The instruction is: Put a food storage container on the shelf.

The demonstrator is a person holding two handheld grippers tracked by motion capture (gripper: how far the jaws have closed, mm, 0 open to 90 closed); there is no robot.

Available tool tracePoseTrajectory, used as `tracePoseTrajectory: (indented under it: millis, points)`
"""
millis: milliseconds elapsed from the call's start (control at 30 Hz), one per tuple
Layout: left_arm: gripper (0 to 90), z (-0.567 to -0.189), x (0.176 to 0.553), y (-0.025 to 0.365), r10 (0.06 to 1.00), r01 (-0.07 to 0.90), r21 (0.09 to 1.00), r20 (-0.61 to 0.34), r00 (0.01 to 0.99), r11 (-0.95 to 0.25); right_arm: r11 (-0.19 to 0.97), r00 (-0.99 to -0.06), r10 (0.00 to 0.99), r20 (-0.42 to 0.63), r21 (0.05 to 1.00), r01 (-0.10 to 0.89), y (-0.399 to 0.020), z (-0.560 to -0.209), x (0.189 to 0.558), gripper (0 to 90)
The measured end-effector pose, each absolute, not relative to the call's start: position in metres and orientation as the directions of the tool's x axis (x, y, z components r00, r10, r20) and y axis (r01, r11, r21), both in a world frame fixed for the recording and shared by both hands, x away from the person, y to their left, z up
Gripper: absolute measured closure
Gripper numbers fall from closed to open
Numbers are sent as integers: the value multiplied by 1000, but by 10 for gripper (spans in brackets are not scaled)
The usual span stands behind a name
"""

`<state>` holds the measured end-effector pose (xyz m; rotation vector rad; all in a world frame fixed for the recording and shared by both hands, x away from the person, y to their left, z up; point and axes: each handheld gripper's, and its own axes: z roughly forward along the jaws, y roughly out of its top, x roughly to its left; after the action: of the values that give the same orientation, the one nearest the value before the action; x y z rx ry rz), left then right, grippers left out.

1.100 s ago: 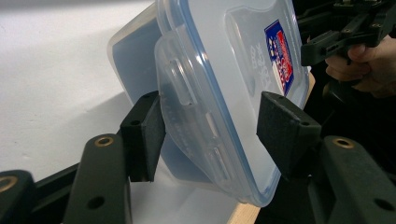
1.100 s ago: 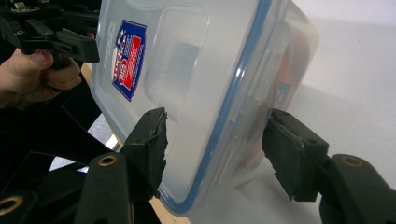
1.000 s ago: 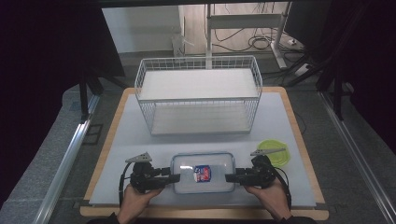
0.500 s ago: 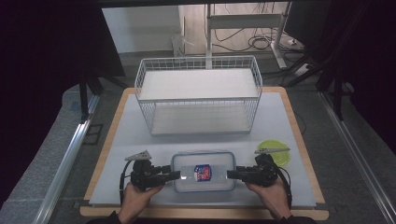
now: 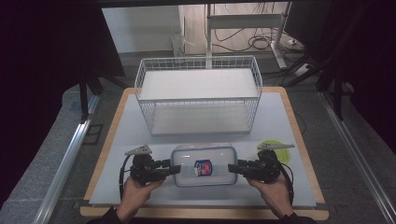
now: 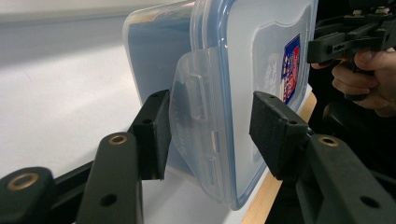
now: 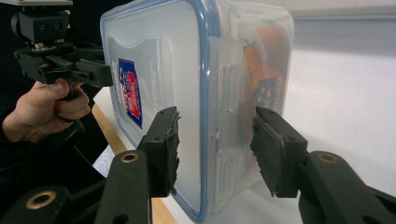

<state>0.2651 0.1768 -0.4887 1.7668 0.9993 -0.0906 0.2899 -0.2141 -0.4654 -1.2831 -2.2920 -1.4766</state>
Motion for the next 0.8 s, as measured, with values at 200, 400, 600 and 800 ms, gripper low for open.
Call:
tracePoseTrajectory:
  millis: [200, 400, 600, 800]
  points:
    - [495, -473, 272, 179, 582, 638, 764, -475, 660, -99, 155, -644, 575, 505, 706, 691, -213, -454, 296, 523]
    - [497, -454, 281, 183, 588, 621, 778, -458, 666, -98, 149, -660, 566, 495, 726, 672, -210, -440, 305, 523]
    - [497, -436, 290, 190, 591, 616, 783, -459, 663, -83, 144, -671, 558, 488, 740, 657, -203, -423, 317, 523]
    - [497, -420, 300, 197, 595, 611, 789, -460, 659, -66, 140, -682, 553, 479, 753, 643, -196, -406, 329, 523]
